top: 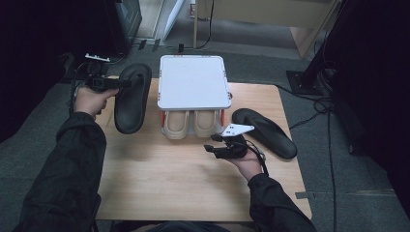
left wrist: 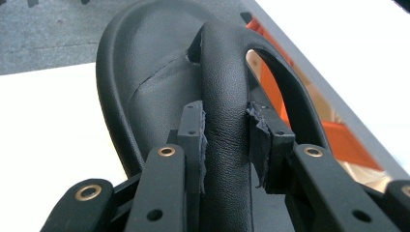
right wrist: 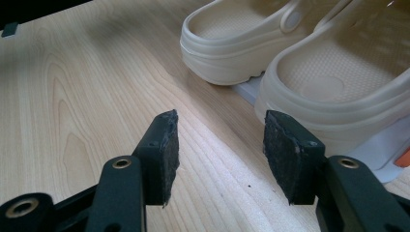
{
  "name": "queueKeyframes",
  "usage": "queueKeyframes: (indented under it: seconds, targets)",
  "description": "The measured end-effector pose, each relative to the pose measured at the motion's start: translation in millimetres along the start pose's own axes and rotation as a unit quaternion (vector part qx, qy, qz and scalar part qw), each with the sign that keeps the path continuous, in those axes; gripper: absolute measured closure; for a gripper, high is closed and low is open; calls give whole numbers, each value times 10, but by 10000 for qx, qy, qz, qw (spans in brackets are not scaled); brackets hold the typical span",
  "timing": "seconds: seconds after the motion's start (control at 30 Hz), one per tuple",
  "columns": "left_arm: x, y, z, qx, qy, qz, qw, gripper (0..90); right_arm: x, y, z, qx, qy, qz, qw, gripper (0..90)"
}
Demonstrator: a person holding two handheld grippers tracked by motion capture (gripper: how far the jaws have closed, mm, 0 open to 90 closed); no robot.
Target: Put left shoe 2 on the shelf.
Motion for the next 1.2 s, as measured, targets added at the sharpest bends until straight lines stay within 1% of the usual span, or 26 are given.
queueKeyframes:
  seconds: [0.17,0.33,0.4,0.53,0.67,0.73,0.93,1.07,1.2]
  targets:
    - [-74,35,-164,86,43,-42,9999,692,2,-4,5,22,-17,-21,10000,477]
    - [-154,57,-329,85,113,-56,9999,692,8,-18,8,-6,-22,-17,10000,476]
    - [-167,76,-386,86,118,-63,9999,692,9,-20,8,-13,-21,-19,10000,476]
    - [-178,141,-523,201,66,-70,9998,692,12,-19,8,-17,-22,-17,10000,476]
    - [-176,205,-634,255,61,-75,9996,692,6,-17,7,-6,-21,-13,10000,476]
    - [-163,250,-688,251,61,-72,9996,692,4,-18,6,12,-16,-18,10000,476]
    - [-90,383,-847,337,25,-16,9994,692,1,-14,-5,-20,24,-13,10000,476]
    - [-10,489,-943,325,43,43,9995,692,-19,-10,-13,15,51,-15,10000,476]
    - [106,602,-1021,341,19,101,9994,692,-21,-8,-13,30,51,-20,10000,476]
Point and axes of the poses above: each handheld gripper's, and its own axes: x roughly forward along the jaws, z roughly out of its underside, y roughly to its right, the point moved 8 cm from there along x, roughly forward along the jaws, and after that the axes turned 11 degrees about x, right-handed, at the moved point
